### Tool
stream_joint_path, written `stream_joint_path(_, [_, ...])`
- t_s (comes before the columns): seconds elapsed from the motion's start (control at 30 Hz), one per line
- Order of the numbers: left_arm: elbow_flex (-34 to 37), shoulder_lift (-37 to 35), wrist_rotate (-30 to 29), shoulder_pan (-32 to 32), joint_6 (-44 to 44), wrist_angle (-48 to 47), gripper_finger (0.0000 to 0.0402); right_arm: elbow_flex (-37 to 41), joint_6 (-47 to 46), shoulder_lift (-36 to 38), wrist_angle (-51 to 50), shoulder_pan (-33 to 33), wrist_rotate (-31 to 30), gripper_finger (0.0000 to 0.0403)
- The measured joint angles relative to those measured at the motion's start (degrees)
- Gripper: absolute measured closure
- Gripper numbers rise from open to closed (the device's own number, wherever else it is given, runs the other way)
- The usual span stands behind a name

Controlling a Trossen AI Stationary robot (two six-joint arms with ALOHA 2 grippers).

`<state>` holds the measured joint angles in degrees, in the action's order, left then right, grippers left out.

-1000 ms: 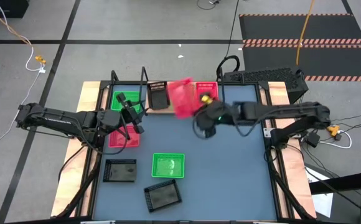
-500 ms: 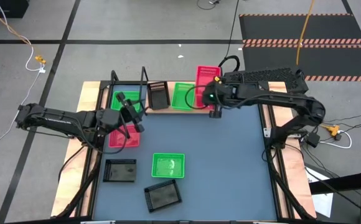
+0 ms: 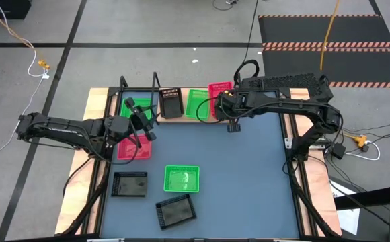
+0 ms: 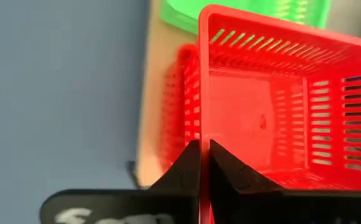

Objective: Stack baskets on shelf by color
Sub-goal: Stack the right red bin on top of the red bin on the shelf

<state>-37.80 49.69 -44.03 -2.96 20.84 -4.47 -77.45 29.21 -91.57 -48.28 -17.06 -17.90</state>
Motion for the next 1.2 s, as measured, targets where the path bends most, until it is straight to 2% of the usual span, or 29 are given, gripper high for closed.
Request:
stream_joint_path(0.27, [0.0, 0.0, 0.0, 0.0, 0.0, 0.0, 0.0234, 0.0, 0.4, 0.0, 0.3, -0.3, 1.5, 0.039])
stream_joint_path(0.57, [0.0, 0.0, 0.0, 0.0, -0.3, -0.1, 0.0234, 0.0, 0.3, 0.0, 1.5, -0.3, 1.5, 0.0312])
stream_joint_path(0.7, [0.0, 0.0, 0.0, 0.0, -0.3, -0.1, 0.0234, 0.0, 0.2, 0.0, 5.4, 0.0, 1.4, 0.029])
stream_joint_path(0.83, [0.0, 0.0, 0.3, 0.0, -0.1, -0.1, 0.0234, 0.0, -0.1, 0.0, 15.4, 1.6, 1.8, 0.0291])
stream_joint_path(1.0, [0.0, 0.1, 0.5, 0.0, 0.0, -0.1, 0.0234, 0.0, -2.0, 0.1, 27.8, 3.2, 7.7, 0.0301])
stream_joint_path(1.2, [0.0, 0.1, 0.5, 0.0, 0.0, -0.1, 0.0234, -0.1, -6.9, -3.1, 31.0, 3.3, 13.3, 0.0303])
